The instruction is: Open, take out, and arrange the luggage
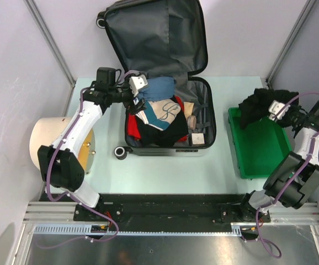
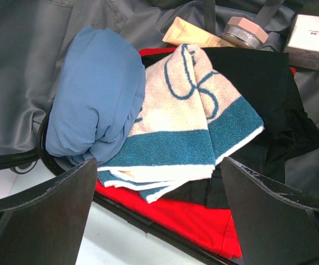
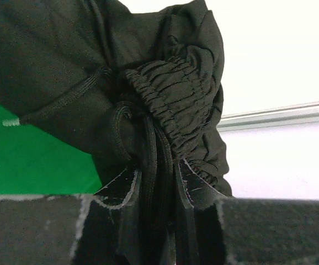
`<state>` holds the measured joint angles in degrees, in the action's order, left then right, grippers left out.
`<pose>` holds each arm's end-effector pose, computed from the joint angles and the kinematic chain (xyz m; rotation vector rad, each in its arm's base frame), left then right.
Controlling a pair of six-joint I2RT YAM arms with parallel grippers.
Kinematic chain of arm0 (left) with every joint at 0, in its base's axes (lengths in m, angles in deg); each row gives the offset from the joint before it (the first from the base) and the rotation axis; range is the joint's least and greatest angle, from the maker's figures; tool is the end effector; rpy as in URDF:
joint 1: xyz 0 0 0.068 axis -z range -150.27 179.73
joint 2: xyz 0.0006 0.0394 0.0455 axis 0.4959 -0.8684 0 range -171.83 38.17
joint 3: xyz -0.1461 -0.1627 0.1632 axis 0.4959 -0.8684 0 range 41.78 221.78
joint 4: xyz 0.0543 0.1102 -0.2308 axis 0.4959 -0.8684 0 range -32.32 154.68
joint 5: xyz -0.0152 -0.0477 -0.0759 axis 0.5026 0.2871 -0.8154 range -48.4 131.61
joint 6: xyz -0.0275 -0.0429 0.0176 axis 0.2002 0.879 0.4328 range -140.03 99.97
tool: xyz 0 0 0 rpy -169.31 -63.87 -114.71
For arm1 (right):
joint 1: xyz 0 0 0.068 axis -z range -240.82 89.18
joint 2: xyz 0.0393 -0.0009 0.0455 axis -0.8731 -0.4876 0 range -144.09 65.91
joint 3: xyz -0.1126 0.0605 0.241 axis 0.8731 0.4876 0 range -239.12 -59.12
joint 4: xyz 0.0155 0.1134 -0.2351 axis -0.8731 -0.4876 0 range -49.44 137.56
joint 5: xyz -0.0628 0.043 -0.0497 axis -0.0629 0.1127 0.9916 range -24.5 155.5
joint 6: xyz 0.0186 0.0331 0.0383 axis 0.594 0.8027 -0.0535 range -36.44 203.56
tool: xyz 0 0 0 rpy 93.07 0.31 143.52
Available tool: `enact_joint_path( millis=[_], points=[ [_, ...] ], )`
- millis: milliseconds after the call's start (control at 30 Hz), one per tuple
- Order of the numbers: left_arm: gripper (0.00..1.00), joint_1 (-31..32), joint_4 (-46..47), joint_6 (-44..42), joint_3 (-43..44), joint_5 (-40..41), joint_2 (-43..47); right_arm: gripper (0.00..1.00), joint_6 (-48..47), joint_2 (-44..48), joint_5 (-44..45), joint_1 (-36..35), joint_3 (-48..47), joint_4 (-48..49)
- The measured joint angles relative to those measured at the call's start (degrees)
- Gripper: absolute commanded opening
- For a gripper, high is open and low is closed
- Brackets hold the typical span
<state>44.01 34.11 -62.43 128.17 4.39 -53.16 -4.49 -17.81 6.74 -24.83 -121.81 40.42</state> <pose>0.3425 -0.1094 0.3567 1.2839 1.6332 -0.4125 0.2791 -0.1650 0.3004 -1.2953 1.3107 -0.4623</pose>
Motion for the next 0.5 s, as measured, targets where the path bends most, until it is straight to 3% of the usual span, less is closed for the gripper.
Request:
enact_joint_path(
  millis=[200,367,500],
  points=[
    [0.98,1.3,0.0,0.0,0.0,0.0,-0.5,0.0,-18.3,2.0,-1.5,3.3,0.2,-26.5],
    [0.97,1.7,0.0,0.0,0.0,0.0,-0.5,0.0,-23.3,0.4,0.3,5.4,0.2,-45.3],
    [0.97,1.9,0.0,-0.1,-0.4,0.1,-0.5,0.0,-24.8,-4.7,3.3,6.8,0.2,-53.6]
  ],
)
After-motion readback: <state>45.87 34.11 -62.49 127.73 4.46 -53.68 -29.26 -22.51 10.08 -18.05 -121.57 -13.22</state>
